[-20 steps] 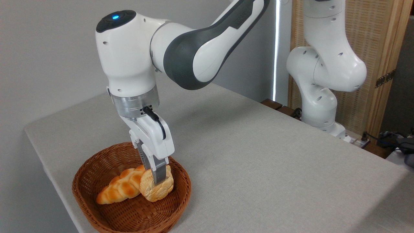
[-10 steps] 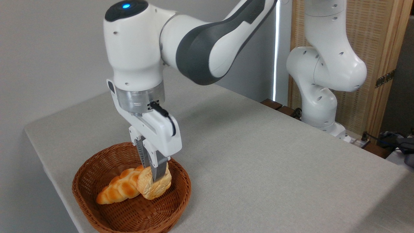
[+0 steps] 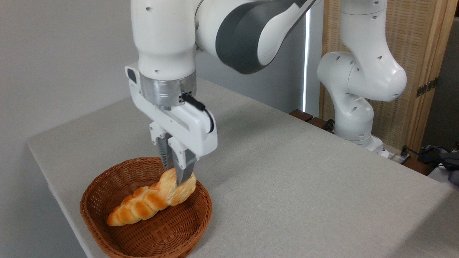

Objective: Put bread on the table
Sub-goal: 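Lift the round bun out of the basket and carry it sideways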

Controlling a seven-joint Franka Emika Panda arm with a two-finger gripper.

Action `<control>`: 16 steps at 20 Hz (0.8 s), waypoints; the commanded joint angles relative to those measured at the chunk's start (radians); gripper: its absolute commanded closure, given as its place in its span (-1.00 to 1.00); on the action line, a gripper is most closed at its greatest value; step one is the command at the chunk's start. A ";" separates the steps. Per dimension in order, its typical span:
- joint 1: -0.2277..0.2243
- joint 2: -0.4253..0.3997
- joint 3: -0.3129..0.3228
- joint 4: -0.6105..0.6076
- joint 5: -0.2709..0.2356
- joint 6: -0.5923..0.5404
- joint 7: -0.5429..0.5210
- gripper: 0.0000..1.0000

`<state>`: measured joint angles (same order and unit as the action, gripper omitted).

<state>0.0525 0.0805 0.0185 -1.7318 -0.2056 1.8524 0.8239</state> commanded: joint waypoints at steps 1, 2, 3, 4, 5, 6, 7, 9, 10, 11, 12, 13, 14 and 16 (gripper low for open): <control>-0.003 -0.054 0.011 -0.029 -0.023 -0.059 0.049 0.48; -0.003 -0.076 0.011 -0.047 -0.023 -0.079 0.070 0.48; -0.003 -0.099 0.015 -0.072 -0.023 -0.088 0.093 0.48; -0.003 -0.111 0.017 -0.087 -0.023 -0.088 0.104 0.48; -0.003 -0.135 0.018 -0.113 -0.021 -0.090 0.119 0.47; -0.003 -0.142 0.018 -0.121 -0.018 -0.090 0.124 0.47; -0.003 -0.154 0.018 -0.141 -0.012 -0.091 0.132 0.46; -0.005 -0.171 0.018 -0.175 -0.011 -0.097 0.150 0.47; -0.005 -0.176 0.018 -0.184 -0.011 -0.098 0.161 0.47; -0.008 -0.183 0.017 -0.205 -0.002 -0.098 0.175 0.47; -0.011 -0.189 0.009 -0.230 0.027 -0.098 0.178 0.47; -0.013 -0.192 0.005 -0.239 0.044 -0.098 0.178 0.47; -0.020 -0.196 -0.005 -0.261 0.076 -0.098 0.176 0.47; -0.034 -0.194 -0.015 -0.272 0.100 -0.096 0.170 0.47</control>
<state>0.0452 -0.0839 0.0162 -1.9501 -0.1593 1.7660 0.9856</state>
